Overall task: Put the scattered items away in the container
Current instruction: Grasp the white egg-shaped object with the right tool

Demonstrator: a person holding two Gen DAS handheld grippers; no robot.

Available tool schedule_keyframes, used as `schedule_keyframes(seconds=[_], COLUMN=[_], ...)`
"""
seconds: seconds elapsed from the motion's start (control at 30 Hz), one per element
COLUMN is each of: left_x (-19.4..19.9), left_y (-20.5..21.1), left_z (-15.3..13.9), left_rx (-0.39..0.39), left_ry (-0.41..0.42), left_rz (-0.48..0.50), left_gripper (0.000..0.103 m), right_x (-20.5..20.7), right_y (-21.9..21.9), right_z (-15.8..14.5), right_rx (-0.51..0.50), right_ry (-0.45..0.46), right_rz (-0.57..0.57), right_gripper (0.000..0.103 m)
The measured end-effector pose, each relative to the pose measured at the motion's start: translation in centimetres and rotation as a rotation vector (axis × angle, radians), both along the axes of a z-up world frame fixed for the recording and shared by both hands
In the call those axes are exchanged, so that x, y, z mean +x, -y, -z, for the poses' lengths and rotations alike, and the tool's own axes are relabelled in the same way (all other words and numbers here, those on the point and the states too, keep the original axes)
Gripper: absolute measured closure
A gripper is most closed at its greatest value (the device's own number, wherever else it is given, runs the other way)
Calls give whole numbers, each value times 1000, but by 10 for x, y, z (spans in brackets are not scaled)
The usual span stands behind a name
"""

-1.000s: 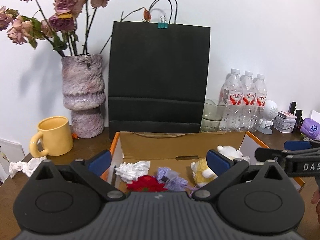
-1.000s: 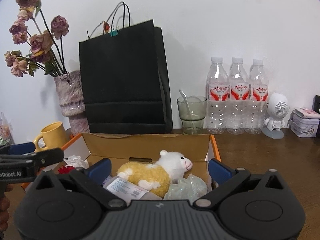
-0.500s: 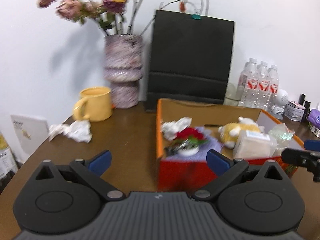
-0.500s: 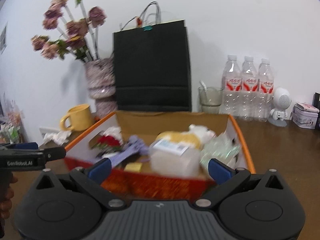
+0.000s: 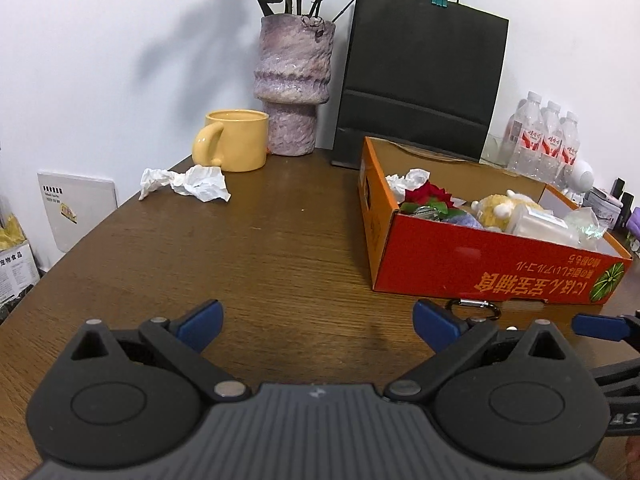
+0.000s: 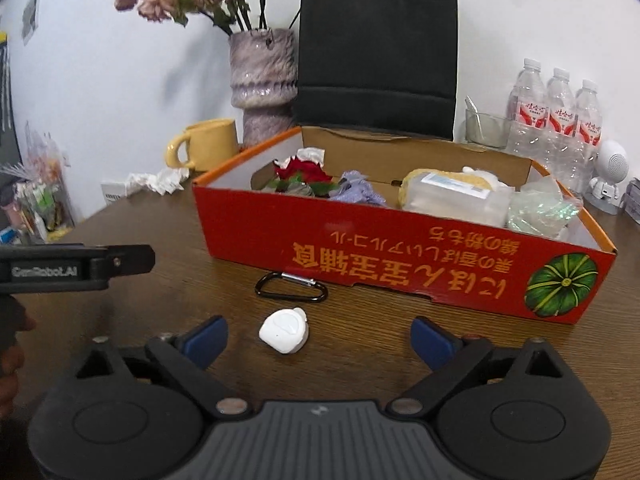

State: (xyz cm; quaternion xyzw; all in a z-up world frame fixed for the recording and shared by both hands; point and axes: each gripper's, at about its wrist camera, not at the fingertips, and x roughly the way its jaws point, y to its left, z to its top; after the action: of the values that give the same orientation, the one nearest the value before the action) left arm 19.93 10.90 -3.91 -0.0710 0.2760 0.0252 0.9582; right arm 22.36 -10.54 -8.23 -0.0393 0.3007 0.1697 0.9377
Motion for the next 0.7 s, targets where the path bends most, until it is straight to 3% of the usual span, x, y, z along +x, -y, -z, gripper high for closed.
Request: schedule_keyframes(seconds=[0.13, 0.3, 0.33, 0.7], left_x=[1, 2, 2, 4], left_y=[-4, -7, -7, 8], left_z=[2, 4, 4, 8], left_rx=[-7, -18, -18, 3], left_ry=[-16, -27, -28, -31], left_rz=[-16, -24, -23, -2], left_gripper=[0, 0, 0, 0], right_x=[6, 8, 7, 5], right_y=[-9, -15, -14, 28], right_z=[3, 6, 5, 3], right_rx=[-5, -21, -3, 83], right_ry=[-22, -36, -38, -16], right_rz=[19, 13, -6, 42], right_gripper=[25, 64, 76, 76])
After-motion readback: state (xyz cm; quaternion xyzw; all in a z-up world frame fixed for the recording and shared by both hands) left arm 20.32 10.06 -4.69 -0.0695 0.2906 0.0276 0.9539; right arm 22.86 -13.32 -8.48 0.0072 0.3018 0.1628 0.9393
